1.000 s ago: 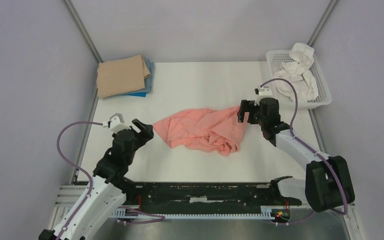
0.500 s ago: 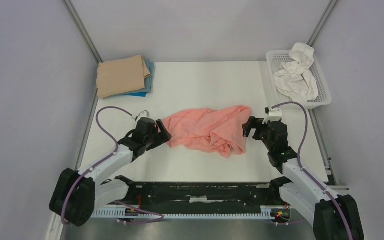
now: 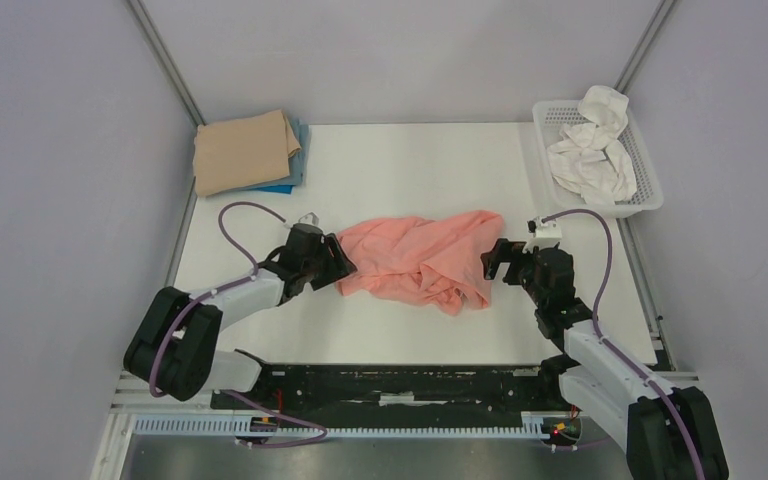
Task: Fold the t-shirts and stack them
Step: Flatten out the tshirt
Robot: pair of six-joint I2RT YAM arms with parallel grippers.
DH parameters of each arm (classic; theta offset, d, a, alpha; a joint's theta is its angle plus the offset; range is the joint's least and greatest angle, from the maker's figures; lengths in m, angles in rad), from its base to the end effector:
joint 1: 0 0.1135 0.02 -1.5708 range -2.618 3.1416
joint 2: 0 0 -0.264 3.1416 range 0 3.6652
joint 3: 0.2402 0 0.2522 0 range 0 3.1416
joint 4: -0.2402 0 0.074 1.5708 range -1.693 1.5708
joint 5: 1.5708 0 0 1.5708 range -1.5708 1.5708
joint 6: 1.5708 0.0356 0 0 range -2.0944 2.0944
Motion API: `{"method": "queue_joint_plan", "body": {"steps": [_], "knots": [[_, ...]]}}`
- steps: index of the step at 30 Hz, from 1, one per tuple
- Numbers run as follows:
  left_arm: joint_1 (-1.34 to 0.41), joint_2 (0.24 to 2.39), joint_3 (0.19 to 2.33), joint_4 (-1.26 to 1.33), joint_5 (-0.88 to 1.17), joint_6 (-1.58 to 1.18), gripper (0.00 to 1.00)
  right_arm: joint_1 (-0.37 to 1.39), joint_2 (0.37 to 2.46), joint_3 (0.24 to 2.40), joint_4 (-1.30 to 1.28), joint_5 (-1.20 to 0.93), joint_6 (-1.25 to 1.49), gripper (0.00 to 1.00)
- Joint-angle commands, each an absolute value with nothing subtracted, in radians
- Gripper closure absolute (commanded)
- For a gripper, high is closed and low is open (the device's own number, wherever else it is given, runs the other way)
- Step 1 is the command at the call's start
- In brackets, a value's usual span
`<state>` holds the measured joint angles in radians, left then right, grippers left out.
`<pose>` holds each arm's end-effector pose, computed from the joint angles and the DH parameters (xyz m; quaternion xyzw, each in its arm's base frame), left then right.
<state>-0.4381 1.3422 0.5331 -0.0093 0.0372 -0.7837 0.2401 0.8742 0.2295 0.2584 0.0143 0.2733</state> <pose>0.2236 -0.1062 0.1548 -0.1532 0.9172 -0.2249 0.2910 0.1788 0.0433 0.1754 0.0178 0.8295 0.1360 0.5414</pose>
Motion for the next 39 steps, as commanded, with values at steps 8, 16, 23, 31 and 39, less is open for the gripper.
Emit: {"method": "queue_joint_plan", "body": {"steps": [8, 16, 23, 31, 39], "knots": [[-0.436, 1.359, 0.618, -0.042, 0.060, -0.733, 0.49, 0.243, 0.900, 0.245, 0.312, 0.003, 0.283, 0.02], [-0.436, 1.323, 0.641, -0.139, 0.046, -0.719, 0.49, 0.244, 0.887, 0.251, 0.290, -0.006, 0.279, 0.02], [-0.437, 1.295, 0.626, -0.136, 0.087, -0.720, 0.49, 0.243, 0.898, 0.254, 0.281, -0.006, 0.272, 0.02], [-0.449, 1.314, 0.631, -0.106, 0.118, -0.729, 0.50, 0.243, 0.903, 0.248, 0.284, 0.027, 0.269, 0.02], [-0.450, 1.438, 0.681, -0.083, 0.094, -0.726, 0.69, 0.243, 0.884, 0.241, 0.280, 0.017, 0.265, 0.02]]}}
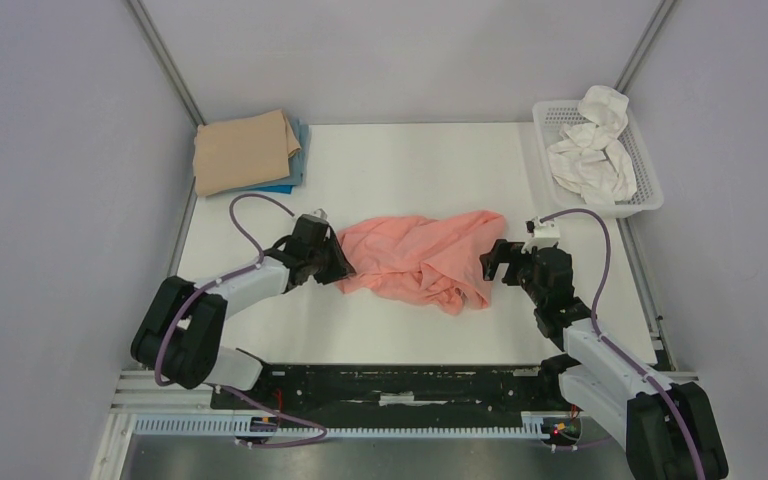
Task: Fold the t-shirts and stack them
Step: Flatten out the tshirt
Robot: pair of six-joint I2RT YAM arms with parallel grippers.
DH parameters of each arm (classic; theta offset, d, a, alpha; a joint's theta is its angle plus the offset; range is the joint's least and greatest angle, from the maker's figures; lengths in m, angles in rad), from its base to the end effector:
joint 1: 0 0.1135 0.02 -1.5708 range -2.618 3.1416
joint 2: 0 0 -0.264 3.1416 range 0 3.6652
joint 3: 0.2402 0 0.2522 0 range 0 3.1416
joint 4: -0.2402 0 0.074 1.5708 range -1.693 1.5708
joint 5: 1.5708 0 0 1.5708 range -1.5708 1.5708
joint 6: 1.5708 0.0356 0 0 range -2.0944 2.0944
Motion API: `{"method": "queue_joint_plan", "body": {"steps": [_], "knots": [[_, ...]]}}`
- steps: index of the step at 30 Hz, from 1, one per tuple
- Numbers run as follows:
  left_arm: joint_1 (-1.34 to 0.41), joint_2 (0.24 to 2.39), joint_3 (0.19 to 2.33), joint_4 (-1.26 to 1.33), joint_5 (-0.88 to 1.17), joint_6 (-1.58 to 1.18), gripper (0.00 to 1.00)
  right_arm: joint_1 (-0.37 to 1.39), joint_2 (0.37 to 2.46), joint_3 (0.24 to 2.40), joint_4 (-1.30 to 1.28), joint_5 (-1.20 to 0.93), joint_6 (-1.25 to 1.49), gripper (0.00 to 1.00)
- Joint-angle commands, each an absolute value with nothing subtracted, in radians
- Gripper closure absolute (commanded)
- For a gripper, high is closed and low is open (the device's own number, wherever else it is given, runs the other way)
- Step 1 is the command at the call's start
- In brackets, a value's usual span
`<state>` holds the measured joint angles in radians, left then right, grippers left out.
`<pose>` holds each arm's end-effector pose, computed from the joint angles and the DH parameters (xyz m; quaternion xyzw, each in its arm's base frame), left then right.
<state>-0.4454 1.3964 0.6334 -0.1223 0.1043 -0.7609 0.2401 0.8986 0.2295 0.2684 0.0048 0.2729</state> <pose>0.2348 -0.1162 0.1629 -0.1304 0.9316 -0.2308 0.2486 0.1806 0.0440 0.1724 0.0150 0.8335 0.1382 0.5347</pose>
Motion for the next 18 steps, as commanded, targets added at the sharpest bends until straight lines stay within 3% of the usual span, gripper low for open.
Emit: {"method": "queue_joint_plan", "body": {"steps": [1, 2, 3, 4, 11, 18], "knots": [[-0.449, 1.445, 0.691, -0.100, 0.078, -0.723, 0.72, 0.243, 0.882, 0.240, 0.276, 0.019, 0.264, 0.02], [-0.449, 1.450, 0.699, -0.115, 0.059, -0.721, 0.79, 0.244, 0.878, 0.239, 0.274, 0.020, 0.264, 0.02], [-0.450, 1.449, 0.705, -0.125, 0.044, -0.720, 0.94, 0.243, 0.875, 0.238, 0.272, 0.018, 0.263, 0.02], [-0.450, 1.444, 0.705, -0.130, 0.036, -0.721, 0.98, 0.244, 0.870, 0.238, 0.270, 0.014, 0.259, 0.02], [-0.450, 1.268, 0.611, -0.048, 0.040, -0.723, 0.98, 0.347, 0.840, 0.275, 0.220, -0.015, 0.152, 0.02], [-0.449, 1.061, 0.527, -0.038, -0.042, -0.720, 0.98, 0.606, 0.861, 0.362, 0.004, 0.315, 0.190, 0.02]]}}
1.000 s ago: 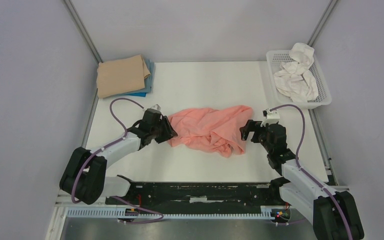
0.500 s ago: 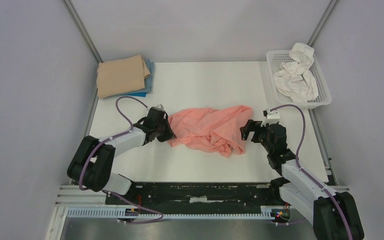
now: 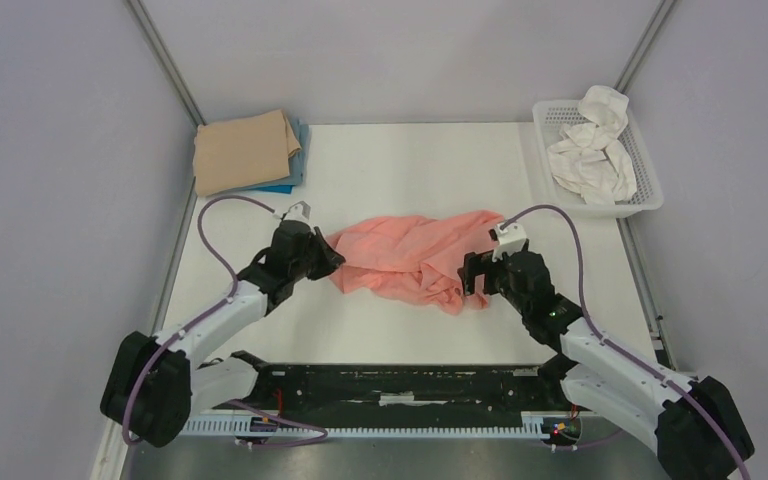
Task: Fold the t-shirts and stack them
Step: Flatten out the tshirt
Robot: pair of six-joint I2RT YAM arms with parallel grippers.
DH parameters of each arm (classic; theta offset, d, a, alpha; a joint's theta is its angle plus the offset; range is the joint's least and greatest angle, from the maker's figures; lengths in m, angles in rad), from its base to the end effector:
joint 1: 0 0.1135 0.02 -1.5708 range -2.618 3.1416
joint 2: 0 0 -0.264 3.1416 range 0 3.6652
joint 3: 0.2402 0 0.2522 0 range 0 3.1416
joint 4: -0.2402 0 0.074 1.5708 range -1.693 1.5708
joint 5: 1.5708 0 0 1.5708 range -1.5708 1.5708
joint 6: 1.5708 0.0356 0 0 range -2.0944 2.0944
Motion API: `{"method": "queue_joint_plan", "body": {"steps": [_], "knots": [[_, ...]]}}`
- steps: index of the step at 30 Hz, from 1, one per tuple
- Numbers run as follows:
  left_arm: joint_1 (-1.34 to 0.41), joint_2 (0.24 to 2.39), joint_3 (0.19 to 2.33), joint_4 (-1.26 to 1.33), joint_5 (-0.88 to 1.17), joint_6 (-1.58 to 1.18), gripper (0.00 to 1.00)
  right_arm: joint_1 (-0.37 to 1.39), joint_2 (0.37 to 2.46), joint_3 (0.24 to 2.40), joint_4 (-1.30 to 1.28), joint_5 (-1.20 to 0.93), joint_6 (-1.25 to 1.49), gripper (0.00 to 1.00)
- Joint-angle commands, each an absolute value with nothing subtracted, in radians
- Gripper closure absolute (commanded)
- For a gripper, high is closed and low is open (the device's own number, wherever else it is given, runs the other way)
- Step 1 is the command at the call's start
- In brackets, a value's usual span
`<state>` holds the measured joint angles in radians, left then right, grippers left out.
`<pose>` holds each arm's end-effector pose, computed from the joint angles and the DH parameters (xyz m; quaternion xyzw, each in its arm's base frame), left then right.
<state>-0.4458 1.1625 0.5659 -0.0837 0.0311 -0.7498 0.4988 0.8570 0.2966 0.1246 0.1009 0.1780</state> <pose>0.2131 -0.1031 0.1989 -0.1300 0.8930 -0.2540 0.3481 0.1648 0.0857 0.1875 -0.1077 0.8357 0.1381 0.5205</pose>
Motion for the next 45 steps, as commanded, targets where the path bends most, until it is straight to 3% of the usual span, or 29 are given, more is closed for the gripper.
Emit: {"method": "queue_joint_plan", "body": {"steps": [1, 5, 14, 21, 27, 30, 36, 40, 45], "knots": [[-0.450, 1.032, 0.516, -0.040, -0.055, -0.718, 0.98, 0.638, 0.863, 0.364, 0.002, 0.333, 0.198, 0.02], [-0.450, 0.885, 0.480, -0.061, -0.148, -0.722, 0.98, 0.726, 0.892, 0.370, -0.060, 0.414, 0.219, 0.02], [-0.450, 0.629, 0.470, -0.148, -0.338, -0.688, 0.98, 0.736, 0.884, 0.309, -0.144, 0.573, 0.394, 0.05], [-0.450, 0.592, 0.474, -0.194, -0.404, -0.689, 0.98, 0.735, 0.826, 0.295, -0.205, 0.724, 0.485, 0.11], [-0.449, 0.595, 0.477, -0.206, -0.428, -0.691, 0.98, 0.727, 0.812, 0.306, -0.302, 0.840, 0.585, 0.09], [-0.450, 0.603, 0.477, -0.201, -0.416, -0.690, 0.98, 0.727, 0.764, 0.305, -0.219, 0.715, 0.450, 0.08], [-0.450, 0.635, 0.477, -0.187, -0.400, -0.687, 0.98, 0.748, 0.804, 0.267, 0.146, 0.072, 0.112, 0.10], [-0.449, 0.646, 0.476, -0.185, -0.401, -0.684, 0.98, 0.843, 0.942, 0.329, 0.135, 0.154, 0.020, 0.12], [-0.448, 0.659, 0.479, -0.181, -0.400, -0.681, 0.98, 0.969, 1.076, 0.386, 0.108, 0.468, -0.024, 0.13]]}}
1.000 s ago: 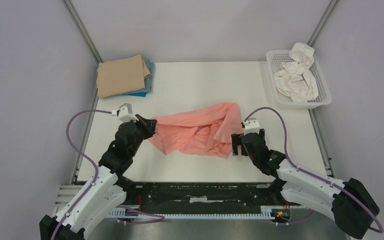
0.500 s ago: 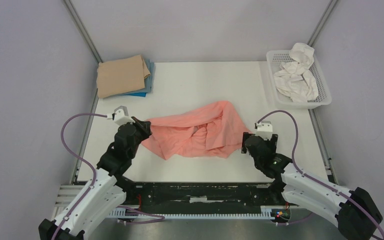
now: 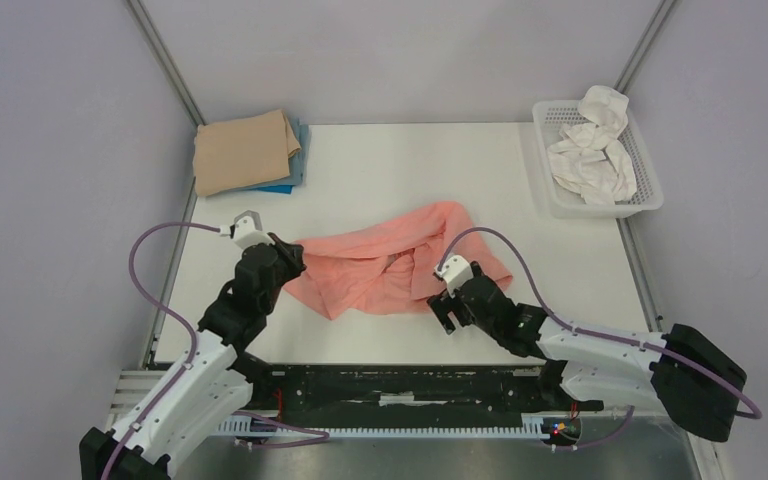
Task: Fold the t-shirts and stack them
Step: Flatten out the tshirt
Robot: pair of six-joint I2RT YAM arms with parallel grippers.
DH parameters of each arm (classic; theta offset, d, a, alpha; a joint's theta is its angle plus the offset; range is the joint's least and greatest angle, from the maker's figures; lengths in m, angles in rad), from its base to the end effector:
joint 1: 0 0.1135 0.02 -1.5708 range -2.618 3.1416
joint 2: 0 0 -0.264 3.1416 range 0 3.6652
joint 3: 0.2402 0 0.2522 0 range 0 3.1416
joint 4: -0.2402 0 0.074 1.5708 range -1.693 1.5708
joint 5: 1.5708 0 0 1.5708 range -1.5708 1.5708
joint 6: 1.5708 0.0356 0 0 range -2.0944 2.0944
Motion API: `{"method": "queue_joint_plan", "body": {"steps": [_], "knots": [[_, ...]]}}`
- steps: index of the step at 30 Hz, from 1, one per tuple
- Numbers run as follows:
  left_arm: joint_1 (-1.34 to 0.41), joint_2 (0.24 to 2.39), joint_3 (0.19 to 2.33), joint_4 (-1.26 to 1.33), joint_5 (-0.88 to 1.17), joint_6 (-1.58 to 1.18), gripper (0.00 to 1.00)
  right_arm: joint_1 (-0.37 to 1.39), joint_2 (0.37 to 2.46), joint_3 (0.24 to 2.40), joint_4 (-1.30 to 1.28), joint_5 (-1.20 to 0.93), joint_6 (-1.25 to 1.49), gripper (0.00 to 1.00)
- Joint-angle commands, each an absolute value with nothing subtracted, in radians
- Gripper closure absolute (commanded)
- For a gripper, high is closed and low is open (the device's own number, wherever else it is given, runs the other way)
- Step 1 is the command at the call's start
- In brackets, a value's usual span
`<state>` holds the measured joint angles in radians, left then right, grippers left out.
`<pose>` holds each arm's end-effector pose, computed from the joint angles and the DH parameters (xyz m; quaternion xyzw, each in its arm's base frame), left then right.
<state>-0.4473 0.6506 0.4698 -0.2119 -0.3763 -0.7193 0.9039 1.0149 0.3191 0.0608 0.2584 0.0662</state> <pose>0.1505 -0.0577 0.2474 -0.2137 0.7952 -0.1708 0.5412 0.1274 0.1472 0.1625 -0.3069 0.8322 0.1068 0.4493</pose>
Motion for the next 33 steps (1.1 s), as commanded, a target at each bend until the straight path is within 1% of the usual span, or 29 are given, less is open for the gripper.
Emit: {"method": "queue_joint_plan", "body": {"steps": [1, 3, 6, 9, 16, 20, 22, 24, 26, 28, 30, 32, 33], "knots": [[-0.448, 0.661, 0.481, -0.180, -0.397, -0.681, 0.98, 0.974, 1.097, 0.396, 0.114, 0.530, -0.014, 0.13], [-0.449, 0.663, 0.483, -0.179, -0.390, -0.681, 0.98, 0.974, 1.127, 0.406, 0.139, 0.606, -0.002, 0.13], [-0.448, 0.664, 0.484, -0.179, -0.387, -0.680, 0.98, 0.974, 1.143, 0.407, 0.201, 0.649, -0.002, 0.15], [-0.450, 0.660, 0.482, -0.179, -0.388, -0.681, 0.98, 0.974, 1.137, 0.411, 0.252, 0.645, -0.022, 0.17], [-0.449, 0.664, 0.484, -0.176, -0.387, -0.682, 0.98, 0.974, 1.147, 0.428, 0.280, 0.614, -0.041, 0.20], [-0.449, 0.666, 0.482, -0.175, -0.386, -0.683, 0.98, 0.972, 1.199, 0.420, 0.345, 0.585, -0.038, 0.24], [-0.449, 0.671, 0.484, -0.174, -0.385, -0.687, 0.98, 0.973, 1.238, 0.401, 0.433, 0.557, -0.023, 0.31], [-0.448, 0.675, 0.486, -0.172, -0.385, -0.686, 0.98, 0.973, 1.273, 0.390, 0.508, 0.545, -0.014, 0.42], [-0.448, 0.680, 0.488, -0.176, -0.391, -0.688, 0.98, 0.973, 1.291, 0.388, 0.535, 0.579, -0.002, 0.58], [-0.448, 0.684, 0.491, -0.178, -0.402, -0.687, 0.98, 0.973, 1.277, 0.376, 0.558, 0.628, 0.031, 0.77], [-0.448, 0.686, 0.496, -0.179, -0.424, -0.693, 0.98, 0.972, 1.237, 0.359, 0.569, 0.672, 0.041, 0.89], [-0.448, 0.693, 0.503, -0.178, -0.454, -0.701, 0.98, 0.970, 1.173, 0.336, 0.569, 0.723, 0.050, 1.00], [-0.448, 0.695, 0.510, -0.177, -0.469, -0.705, 0.98, 0.965, 1.138, 0.328, 0.567, 0.746, 0.052, 1.00]]}}
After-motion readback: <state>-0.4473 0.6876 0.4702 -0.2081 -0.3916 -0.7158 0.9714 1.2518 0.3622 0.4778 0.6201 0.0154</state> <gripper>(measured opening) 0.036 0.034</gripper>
